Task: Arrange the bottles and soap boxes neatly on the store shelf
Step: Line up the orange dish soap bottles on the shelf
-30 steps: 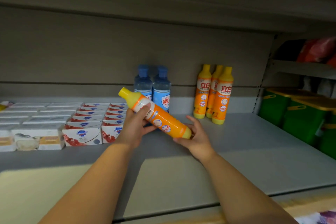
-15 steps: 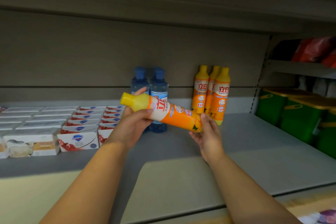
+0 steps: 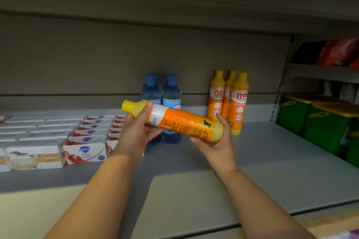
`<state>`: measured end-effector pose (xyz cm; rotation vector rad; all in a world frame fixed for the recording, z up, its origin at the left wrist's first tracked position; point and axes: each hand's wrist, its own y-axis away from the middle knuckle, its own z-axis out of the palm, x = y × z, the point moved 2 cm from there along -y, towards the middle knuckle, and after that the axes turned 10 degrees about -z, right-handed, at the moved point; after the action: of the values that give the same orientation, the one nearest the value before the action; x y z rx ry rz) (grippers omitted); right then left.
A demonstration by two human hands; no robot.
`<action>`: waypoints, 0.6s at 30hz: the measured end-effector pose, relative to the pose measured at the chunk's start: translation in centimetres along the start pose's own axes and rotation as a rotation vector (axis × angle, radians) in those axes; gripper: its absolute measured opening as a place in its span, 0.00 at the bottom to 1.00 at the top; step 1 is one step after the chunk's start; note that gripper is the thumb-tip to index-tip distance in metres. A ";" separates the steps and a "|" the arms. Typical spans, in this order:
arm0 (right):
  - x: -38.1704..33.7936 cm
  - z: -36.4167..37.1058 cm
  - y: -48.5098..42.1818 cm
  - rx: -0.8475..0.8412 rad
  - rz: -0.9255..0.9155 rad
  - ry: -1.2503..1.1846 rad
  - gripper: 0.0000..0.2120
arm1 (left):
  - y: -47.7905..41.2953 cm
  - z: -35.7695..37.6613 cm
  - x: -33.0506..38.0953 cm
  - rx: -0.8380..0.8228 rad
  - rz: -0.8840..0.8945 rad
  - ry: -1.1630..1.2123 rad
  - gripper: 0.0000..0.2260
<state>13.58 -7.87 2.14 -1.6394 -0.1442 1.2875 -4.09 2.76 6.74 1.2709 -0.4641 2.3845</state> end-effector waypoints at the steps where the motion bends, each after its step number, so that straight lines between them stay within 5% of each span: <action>1: 0.1 0.0 0.0 -0.008 -0.024 0.057 0.40 | 0.0 0.0 -0.1 0.022 -0.001 0.005 0.24; 4: 0.2 -0.1 -0.1 -0.022 -0.048 0.174 0.36 | 0.2 0.0 -0.3 0.101 0.025 -0.010 0.25; 8: 0.1 0.3 -0.1 0.002 0.069 -0.062 0.22 | 0.4 0.5 0.2 0.000 0.094 0.036 0.20; 12: 0.8 -0.1 -0.6 0.066 0.393 -0.182 0.15 | 0.9 1.3 0.7 -0.222 0.177 -0.082 0.26; 15: 1.2 -0.6 -0.9 0.087 0.653 -0.247 0.17 | 1.1 1.8 0.3 -0.212 0.177 -0.156 0.27; 18: 0.8 -0.4 -0.9 0.120 0.537 -0.254 0.12 | 1.0 1.7 0.1 -0.129 0.181 -0.131 0.22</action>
<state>14.66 -7.14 2.26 -1.4539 0.2336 1.8712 -3.42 1.07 7.65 1.3839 -0.7904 2.3798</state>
